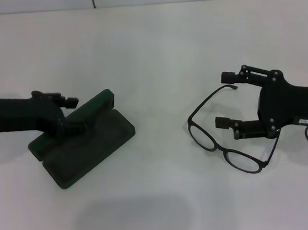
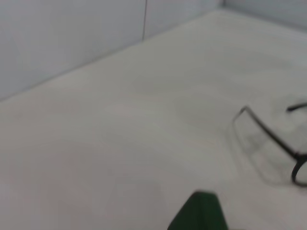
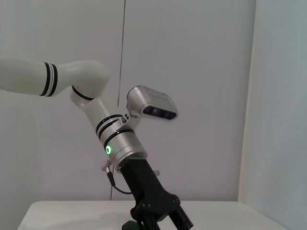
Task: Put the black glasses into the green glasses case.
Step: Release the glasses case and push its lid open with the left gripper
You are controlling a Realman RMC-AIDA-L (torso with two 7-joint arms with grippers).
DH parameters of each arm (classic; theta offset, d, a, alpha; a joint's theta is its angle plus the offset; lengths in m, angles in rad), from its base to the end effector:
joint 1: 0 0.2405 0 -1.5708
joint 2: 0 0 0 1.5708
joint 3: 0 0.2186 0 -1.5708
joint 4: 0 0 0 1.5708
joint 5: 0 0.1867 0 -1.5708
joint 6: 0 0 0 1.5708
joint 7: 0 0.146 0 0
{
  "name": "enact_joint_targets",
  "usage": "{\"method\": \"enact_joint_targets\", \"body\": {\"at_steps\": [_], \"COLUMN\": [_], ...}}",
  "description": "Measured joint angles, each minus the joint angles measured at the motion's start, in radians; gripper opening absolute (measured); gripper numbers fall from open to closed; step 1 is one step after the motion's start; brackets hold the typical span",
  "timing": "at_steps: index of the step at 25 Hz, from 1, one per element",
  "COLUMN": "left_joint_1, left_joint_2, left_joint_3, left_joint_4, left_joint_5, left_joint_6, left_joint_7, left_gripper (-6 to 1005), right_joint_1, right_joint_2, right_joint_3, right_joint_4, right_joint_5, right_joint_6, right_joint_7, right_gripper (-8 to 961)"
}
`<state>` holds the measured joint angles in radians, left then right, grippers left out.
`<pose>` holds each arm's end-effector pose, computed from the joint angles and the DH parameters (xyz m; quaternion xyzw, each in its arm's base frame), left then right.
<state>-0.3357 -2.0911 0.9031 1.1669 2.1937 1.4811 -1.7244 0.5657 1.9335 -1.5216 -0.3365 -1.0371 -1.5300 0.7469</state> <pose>-0.2445 0.2878 0.0543 -0.9458 -0.2486 -0.0537 0.2019 0.1863 0.2837 -0.0040 -0.9311 -0.0183 0.3405 0.1291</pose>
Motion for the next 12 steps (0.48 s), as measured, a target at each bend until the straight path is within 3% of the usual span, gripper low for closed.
{"method": "enact_joint_targets", "body": {"at_steps": [2,12], "left_joint_1": [0.0,-0.008], "left_joint_2": [-0.001,0.005], "left_joint_3": [0.01,0.011], "left_joint_4": [0.001,0.002], "left_joint_5": [0.022,0.036], "left_joint_6": [-0.01,-0.022], "left_joint_7": [-0.028,-0.08], "left_gripper": [805,497], "right_joint_1": [0.005,-0.001], "right_joint_2": [0.0,0.001], "right_joint_3": [0.0,0.0], "right_joint_4": [-0.001,-0.001], "right_joint_5": [-0.002,-0.004], "right_joint_6": [0.004,0.007], "right_joint_7": [-0.001,-0.006], "right_gripper": [865,864]}}
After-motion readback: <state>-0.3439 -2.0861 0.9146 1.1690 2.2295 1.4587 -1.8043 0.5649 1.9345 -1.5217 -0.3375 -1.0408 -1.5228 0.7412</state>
